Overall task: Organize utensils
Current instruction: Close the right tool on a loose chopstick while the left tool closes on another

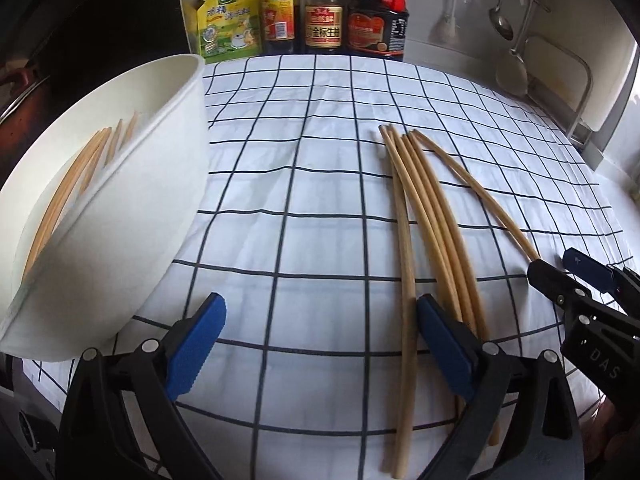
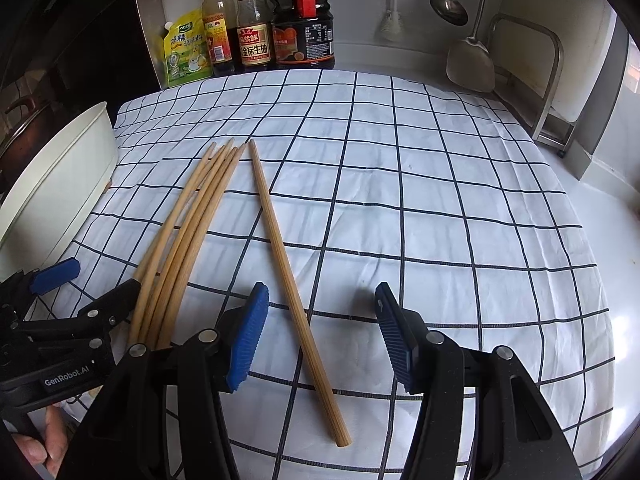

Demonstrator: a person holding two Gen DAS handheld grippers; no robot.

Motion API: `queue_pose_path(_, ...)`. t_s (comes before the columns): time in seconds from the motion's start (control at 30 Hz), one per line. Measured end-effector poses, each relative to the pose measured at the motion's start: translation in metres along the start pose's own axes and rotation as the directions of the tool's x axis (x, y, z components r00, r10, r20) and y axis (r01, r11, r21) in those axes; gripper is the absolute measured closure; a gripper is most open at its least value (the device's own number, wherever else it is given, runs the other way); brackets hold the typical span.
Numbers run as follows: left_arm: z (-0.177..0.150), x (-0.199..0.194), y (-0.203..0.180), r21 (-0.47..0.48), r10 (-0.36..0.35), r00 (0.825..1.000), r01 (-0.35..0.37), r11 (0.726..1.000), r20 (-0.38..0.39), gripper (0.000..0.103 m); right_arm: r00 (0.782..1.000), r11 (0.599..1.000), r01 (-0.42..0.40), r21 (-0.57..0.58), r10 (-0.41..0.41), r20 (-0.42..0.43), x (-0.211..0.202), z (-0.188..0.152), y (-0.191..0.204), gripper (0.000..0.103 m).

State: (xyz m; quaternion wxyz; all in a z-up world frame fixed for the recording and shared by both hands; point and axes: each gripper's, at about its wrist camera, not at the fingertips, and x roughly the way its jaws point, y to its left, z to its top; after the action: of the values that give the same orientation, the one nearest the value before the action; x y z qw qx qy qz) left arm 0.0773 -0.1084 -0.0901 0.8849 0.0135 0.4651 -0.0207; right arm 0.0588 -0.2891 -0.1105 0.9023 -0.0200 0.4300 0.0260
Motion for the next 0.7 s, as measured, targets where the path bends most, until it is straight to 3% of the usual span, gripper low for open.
queue_pose_path(0.2, 0.008, 0.005, -0.002, 0.006, 0.009, 1.0, -0.008, 1.0, -0.007, 0.007, 1.0, 0.999, 0.022, -0.029, -0.022, -0.001, 0.007, 0.007, 0.01, 0.05)
queue_pose_path(0.3, 0.01, 0.006, -0.002, -0.008, -0.001, 1.0, 0.001, 1.0, -0.002, 0.011, 1.0, 0.998, 0.027, -0.053, -0.027, 0.002, 0.008, 0.008, 0.015, 0.053)
queue_pose_path(0.37, 0.01, 0.004, -0.003, -0.003, -0.001, 1.0, 0.001, 1.0, 0.016, 0.021, 1.0, 0.998, 0.018, -0.067, -0.017, 0.005, 0.008, 0.007, 0.016, 0.059)
queue_pose_path(0.5, 0.009, -0.001, -0.008, 0.025, -0.023, 0.999, 0.022, 0.999, 0.027, 0.051, 1.0, 0.994, 0.016, -0.106, -0.016, 0.009, 0.006, 0.006, 0.024, 0.089)
queue_pose_path(0.53, 0.009, -0.003, -0.011, 0.038, -0.032, 0.999, 0.031, 0.999, 0.028, 0.063, 1.0, 0.994, 0.018, -0.111, -0.018, 0.009, 0.006, 0.005, 0.025, 0.093)
queue_pose_path(0.57, 0.008, -0.004, -0.014, 0.051, -0.04, 0.999, 0.038, 0.998, 0.028, 0.067, 1.0, 0.994, 0.018, -0.111, -0.017, 0.01, 0.005, 0.005, 0.025, 0.093)
queue_pose_path(0.63, 0.008, -0.006, -0.019, 0.075, -0.06, 0.998, 0.058, 0.995, 0.021, 0.091, 1.0, 0.996, 0.009, -0.093, -0.008, 0.01, 0.005, 0.004, 0.022, 0.097)
queue_pose_path(0.7, 0.007, -0.008, -0.021, 0.084, -0.072, 0.997, 0.071, 0.994, 0.012, 0.095, 1.0, 0.998, -0.011, -0.067, 0.012, 0.011, 0.004, 0.004, 0.017, 0.097)
